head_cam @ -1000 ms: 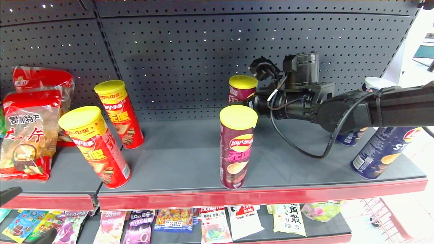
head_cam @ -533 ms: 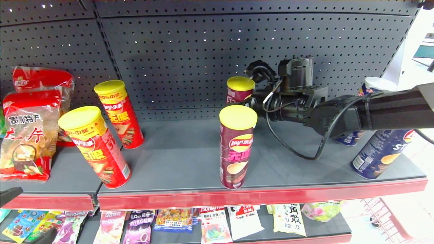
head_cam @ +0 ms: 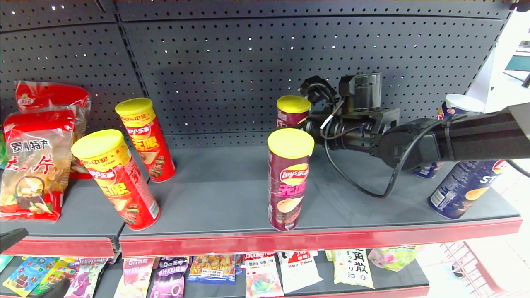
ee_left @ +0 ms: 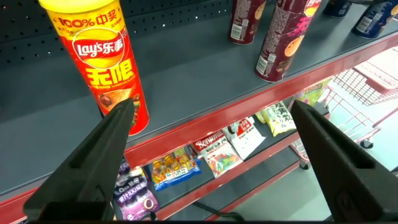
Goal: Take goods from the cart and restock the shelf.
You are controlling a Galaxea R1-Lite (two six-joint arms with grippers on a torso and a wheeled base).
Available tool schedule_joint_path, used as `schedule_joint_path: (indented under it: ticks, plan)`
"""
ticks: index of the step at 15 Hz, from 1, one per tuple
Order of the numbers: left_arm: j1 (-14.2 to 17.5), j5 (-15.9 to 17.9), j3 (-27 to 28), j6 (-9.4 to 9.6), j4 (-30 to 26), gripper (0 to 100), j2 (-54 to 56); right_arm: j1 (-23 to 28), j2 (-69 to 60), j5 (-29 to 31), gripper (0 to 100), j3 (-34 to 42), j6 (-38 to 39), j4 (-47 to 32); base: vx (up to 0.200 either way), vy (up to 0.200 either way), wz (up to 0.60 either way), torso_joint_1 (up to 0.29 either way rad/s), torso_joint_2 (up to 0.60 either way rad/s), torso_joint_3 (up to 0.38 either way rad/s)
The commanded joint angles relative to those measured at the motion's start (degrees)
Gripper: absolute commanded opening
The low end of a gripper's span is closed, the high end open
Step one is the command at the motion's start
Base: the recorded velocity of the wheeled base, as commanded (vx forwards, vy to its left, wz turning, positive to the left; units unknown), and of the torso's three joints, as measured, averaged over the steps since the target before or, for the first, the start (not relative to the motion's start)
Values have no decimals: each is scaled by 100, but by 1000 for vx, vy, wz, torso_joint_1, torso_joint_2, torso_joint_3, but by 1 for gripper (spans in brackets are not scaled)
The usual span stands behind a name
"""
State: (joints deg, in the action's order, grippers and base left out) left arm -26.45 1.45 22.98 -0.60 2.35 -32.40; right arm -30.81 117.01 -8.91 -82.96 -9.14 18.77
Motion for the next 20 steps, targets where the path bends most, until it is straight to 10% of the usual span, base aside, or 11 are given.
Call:
schedule_joint_path:
  ticks: [1,2,20]
  plan:
    - [-9,-4,-4,-2,2,100,-20,-13,-20,3,0,52,0,-23,0,0,0,0,0,0]
    - [0,4,-4,-2,2,100,-20,-13,-11,3,100,43,0,-23,0,0,0,0,0,0]
    - [-9,66,-215,7,2,100,67,110,-1198,663,100,1537,361,4,0,0,0,0,0,0]
